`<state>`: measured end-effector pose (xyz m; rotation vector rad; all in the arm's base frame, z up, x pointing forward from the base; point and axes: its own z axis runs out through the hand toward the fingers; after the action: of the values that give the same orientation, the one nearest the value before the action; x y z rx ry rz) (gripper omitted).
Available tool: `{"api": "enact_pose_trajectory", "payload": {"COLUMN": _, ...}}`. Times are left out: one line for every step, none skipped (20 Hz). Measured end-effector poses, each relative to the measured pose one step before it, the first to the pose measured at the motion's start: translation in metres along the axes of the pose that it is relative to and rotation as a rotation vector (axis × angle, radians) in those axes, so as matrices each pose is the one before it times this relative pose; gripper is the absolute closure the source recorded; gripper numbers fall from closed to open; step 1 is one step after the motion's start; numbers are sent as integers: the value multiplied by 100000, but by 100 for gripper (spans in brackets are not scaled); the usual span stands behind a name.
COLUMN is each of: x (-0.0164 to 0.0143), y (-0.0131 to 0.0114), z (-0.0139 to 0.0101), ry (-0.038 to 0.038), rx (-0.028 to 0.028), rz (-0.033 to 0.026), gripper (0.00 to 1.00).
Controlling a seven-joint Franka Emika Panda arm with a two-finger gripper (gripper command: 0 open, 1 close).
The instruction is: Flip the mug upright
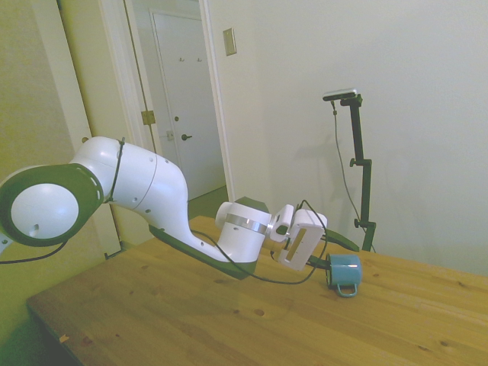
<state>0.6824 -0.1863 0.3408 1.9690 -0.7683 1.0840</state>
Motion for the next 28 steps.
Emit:
{"api": "enact_pose_trajectory", "payload": {"x": 11, "y": -62, "z": 56, "ry": 281, "rx": -45, "rz": 192, "gripper": 100}}
{"api": "enact_pose_trajectory", "payload": {"x": -6, "y": -59, "z": 35, "ry": 122, "rx": -60, "rz": 182, "gripper": 100}}
{"api": "enact_pose_trajectory", "payload": {"x": -7, "y": -37, "z": -1, "ry": 72, "rx": -25, "rz": 96, "gripper": 100}}
{"api": "enact_pose_trajectory", "payload": {"x": -7, "y": -27, "z": -14, "ry": 40, "rx": -11, "rz": 51, "gripper": 100}}
{"api": "enact_pose_trajectory", "payload": {"x": -3, "y": -26, "z": -22, "ry": 44, "rx": 9, "rz": 57, "gripper": 100}}
{"api": "enact_pose_trajectory", "payload": {"x": -2, "y": -18, "z": -16, "ry": 20, "rx": 18, "rz": 77, "gripper": 100}}
{"api": "enact_pose_trajectory", "payload": {"x": -3, "y": -12, "z": -10, "ry": 9, "rx": 15, "rz": 38, "gripper": 100}}
{"api": "enact_pose_trajectory", "payload": {"x": -2, "y": -14, "z": -12, "ry": 1, "rx": 27, "rz": 9, "gripper": 100}}
{"api": "enact_pose_trajectory", "payload": {"x": -2, "y": -14, "z": -11, "ry": 1, "rx": 28, "rz": 4, "gripper": 100}}
{"api": "enact_pose_trajectory", "payload": {"x": -4, "y": -17, "z": -14, "ry": -4, "rx": 35, "rz": -4, "gripper": 100}}
{"api": "enact_pose_trajectory", "payload": {"x": -17, "y": -26, "z": -12, "ry": -20, "rx": 43, "rz": -21, "gripper": 100}}
{"api": "enact_pose_trajectory", "payload": {"x": -48, "y": -34, "z": 1, "ry": -52, "rx": 35, "rz": -60, "gripper": 100}}
{"api": "enact_pose_trajectory", "payload": {"x": -61, "y": -45, "z": 2, "ry": -63, "rx": 44, "rz": -74, "gripper": 100}}
{"api": "enact_pose_trajectory", "payload": {"x": -70, "y": -45, "z": 8, "ry": -73, "rx": 36, "rz": -87, "gripper": 100}}
{"api": "enact_pose_trajectory", "payload": {"x": -64, "y": -43, "z": 7, "ry": -67, "rx": 37, "rz": -80, "gripper": 100}}
{"api": "enact_pose_trajectory", "payload": {"x": -47, "y": -36, "z": 0, "ry": -49, "rx": 37, "rz": -56, "gripper": 100}}
{"api": "enact_pose_trajectory", "payload": {"x": -34, "y": -20, "z": 6, "ry": -35, "rx": 13, "rz": -43, "gripper": 100}}
{"api": "enact_pose_trajectory", "payload": {"x": -20, "y": -8, "z": 5, "ry": -20, "rx": 2, "rz": -23, "gripper": 100}}
{"api": "enact_pose_trajectory", "payload": {"x": -6, "y": 0, "z": 3, "ry": -7, "rx": -4, "rz": -5, "gripper": 100}}
{"api": "enact_pose_trajectory", "payload": {"x": -4, "y": 0, "z": 2, "ry": -5, "rx": -2, "rz": -5, "gripper": 100}}
{"api": "enact_pose_trajectory", "payload": {"x": -1, "y": -3, "z": -3, "ry": -1, "rx": 7, "rz": 0, "gripper": 100}}
{"api": "enact_pose_trajectory", "payload": {"x": -1, "y": -12, "z": -10, "ry": -2, "rx": 25, "rz": 0, "gripper": 100}}
{"api": "enact_pose_trajectory", "payload": {"x": -2, "y": -13, "z": -11, "ry": -3, "rx": 28, "rz": -2, "gripper": 100}}
{"api": "enact_pose_trajectory", "payload": {"x": -1, "y": -10, "z": -9, "ry": -2, "rx": 21, "rz": 0, "gripper": 100}}
{"api": "enact_pose_trajectory", "payload": {"x": 0, "y": -6, "z": -5, "ry": 0, "rx": 12, "rz": -1, "gripper": 100}}
{"api": "enact_pose_trajectory", "payload": {"x": -3, "y": -2, "z": -1, "ry": -6, "rx": 3, "rz": -4, "gripper": 100}}
{"api": "enact_pose_trajectory", "payload": {"x": -11, "y": 8, "z": 10, "ry": -19, "rx": -18, "rz": -7, "gripper": 100}}
{"api": "enact_pose_trajectory", "payload": {"x": -3, "y": 15, "z": 15, "ry": -13, "rx": -26, "rz": 7, "gripper": 100}}
